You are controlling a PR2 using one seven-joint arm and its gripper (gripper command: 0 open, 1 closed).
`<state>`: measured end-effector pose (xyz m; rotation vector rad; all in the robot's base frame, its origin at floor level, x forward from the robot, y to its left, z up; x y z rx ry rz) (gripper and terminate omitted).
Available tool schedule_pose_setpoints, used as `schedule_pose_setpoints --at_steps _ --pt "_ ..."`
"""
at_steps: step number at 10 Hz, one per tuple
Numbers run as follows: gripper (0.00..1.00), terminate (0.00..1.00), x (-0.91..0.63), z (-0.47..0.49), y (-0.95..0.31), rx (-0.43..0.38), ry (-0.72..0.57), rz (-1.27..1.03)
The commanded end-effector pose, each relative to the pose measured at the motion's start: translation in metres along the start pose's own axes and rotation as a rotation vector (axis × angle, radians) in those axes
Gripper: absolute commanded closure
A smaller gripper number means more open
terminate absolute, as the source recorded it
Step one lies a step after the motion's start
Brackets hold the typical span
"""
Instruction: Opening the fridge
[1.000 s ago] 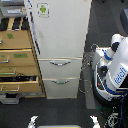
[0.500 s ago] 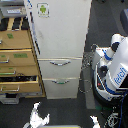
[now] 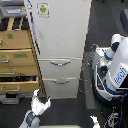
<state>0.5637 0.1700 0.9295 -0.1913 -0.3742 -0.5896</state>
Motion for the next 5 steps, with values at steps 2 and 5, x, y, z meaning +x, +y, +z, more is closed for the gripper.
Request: schedule_pose_setpoints --at_steps 2,5 --pt "0.00 0.00 0.121 0.087 0.080 0.245 0.072 0.131" --pt "0.00 0.00 0.167 0.110 0.114 0.262 0.083 0.198"
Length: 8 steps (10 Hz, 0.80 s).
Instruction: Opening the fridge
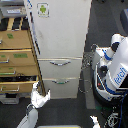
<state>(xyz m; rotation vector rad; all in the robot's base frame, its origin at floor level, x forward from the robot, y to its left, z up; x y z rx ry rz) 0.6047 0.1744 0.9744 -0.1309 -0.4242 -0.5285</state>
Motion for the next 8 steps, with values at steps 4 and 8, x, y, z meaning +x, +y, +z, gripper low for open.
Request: schedule_pose_setpoints --at_steps 4,8 --pt "0.00 0.00 0.178 0.074 0.120 0.199 0.150 0.179" --pt "0.00 0.00 0.206 0.067 0.146 0.180 0.177 0.242"
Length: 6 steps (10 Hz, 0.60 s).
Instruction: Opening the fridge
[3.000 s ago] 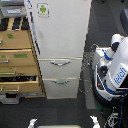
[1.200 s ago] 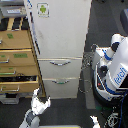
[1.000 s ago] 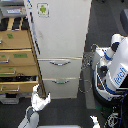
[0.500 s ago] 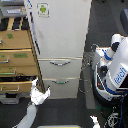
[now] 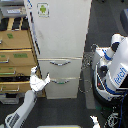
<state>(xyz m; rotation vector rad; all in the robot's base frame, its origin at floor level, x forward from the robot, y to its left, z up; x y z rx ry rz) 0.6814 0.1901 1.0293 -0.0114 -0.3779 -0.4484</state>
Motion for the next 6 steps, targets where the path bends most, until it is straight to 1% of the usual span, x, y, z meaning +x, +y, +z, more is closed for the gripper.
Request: schedule_pose_setpoints --at_steps 1,3,4,6 --pt "0.00 0.00 0.139 0.035 0.100 0.064 0.124 0.201" --pt "0.00 0.00 0.146 0.031 0.115 0.034 0.125 0.191" --pt "0.00 0.00 0.147 0.025 0.129 0.054 0.148 0.195" --pt "0.00 0.00 0.145 0.016 0.157 0.054 0.168 0.224"
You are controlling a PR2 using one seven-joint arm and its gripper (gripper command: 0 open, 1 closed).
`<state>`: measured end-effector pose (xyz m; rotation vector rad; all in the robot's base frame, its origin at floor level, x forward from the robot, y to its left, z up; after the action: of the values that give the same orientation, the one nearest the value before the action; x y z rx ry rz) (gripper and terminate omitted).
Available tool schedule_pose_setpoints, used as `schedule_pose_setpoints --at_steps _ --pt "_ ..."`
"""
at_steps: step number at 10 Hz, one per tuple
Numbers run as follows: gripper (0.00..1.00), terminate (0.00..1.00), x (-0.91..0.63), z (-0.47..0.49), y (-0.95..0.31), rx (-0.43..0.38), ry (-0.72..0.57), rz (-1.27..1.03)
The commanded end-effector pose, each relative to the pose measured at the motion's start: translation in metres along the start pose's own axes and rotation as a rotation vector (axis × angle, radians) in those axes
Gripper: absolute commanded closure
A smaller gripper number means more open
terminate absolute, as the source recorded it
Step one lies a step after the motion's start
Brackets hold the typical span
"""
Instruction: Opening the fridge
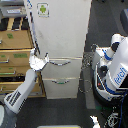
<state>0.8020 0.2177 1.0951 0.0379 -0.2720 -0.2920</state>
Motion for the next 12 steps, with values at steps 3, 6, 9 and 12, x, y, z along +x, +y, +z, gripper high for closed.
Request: schedule_pose_setpoints --at_steps 3,6,9,12 --pt "0.00 0.00 0.044 -0.021 0.102 -0.002 0.070 0.092" --pt "0.00 0.00 0.059 -0.033 0.106 -0.042 0.090 0.095" --pt "0.00 0.00 0.078 -0.038 0.107 -0.068 0.104 0.094" --pt "0.00 0.00 0.104 -0.045 0.092 -0.225 0.159 0.129"
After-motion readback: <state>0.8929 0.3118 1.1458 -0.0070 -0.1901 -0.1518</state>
